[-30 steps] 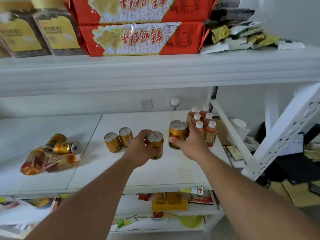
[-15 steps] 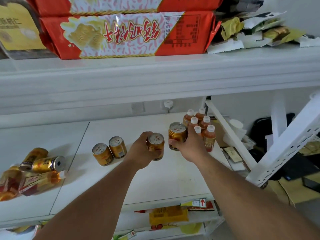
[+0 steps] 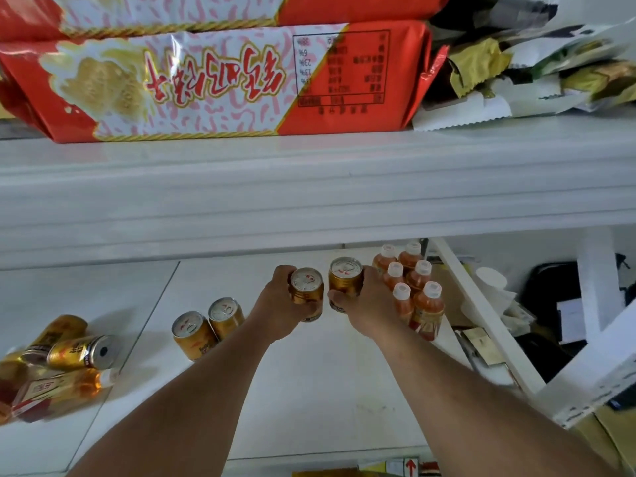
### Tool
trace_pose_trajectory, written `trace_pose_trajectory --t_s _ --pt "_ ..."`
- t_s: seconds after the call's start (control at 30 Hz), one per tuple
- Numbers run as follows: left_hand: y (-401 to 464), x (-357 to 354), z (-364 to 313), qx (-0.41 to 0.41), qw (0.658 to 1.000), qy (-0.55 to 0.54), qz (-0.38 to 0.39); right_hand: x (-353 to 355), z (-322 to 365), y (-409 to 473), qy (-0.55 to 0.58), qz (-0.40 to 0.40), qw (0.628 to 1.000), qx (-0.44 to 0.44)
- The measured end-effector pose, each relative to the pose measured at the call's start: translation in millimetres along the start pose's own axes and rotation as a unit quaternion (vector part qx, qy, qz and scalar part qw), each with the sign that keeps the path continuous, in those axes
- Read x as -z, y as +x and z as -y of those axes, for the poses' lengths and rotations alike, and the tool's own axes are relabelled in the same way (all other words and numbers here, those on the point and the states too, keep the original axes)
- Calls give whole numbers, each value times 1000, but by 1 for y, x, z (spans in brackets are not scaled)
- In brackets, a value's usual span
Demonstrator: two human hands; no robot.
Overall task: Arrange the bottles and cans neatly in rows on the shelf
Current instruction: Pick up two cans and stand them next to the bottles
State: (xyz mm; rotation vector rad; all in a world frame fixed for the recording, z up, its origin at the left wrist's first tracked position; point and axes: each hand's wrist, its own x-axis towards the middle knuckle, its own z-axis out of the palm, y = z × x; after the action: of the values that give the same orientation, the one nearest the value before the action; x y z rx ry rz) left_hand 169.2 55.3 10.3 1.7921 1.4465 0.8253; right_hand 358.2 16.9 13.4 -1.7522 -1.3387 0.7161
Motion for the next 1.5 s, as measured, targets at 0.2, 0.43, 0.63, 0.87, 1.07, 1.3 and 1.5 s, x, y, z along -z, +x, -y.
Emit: trace_pose_trajectory --t_s 0.2,0.43,0.63,0.87,1.07,1.3,1.5 --pt "24 -9 10 -6 1000 -3 7 -21 -7 19 3 -12 1000 -11" --pt "46 -24 30 -1 1000 -4 10 -44 -23 37 22 -46 998 -44" --pt "60 -30 43 8 1000 -14 10 -55 -35 50 23 -49 996 -67" --pt "76 -40 50 9 1000 -28 11 -64 -45 58 23 -50 995 -77" --pt "82 -48 58 8 999 -29 15 -68 -54 62 34 -49 995 -86" --pt "82 -46 66 17 1000 -23 7 -71 -52 66 74 -4 993 -90" --pt "82 -47 69 35 999 -10 19 -68 -50 67 82 17 992 -97"
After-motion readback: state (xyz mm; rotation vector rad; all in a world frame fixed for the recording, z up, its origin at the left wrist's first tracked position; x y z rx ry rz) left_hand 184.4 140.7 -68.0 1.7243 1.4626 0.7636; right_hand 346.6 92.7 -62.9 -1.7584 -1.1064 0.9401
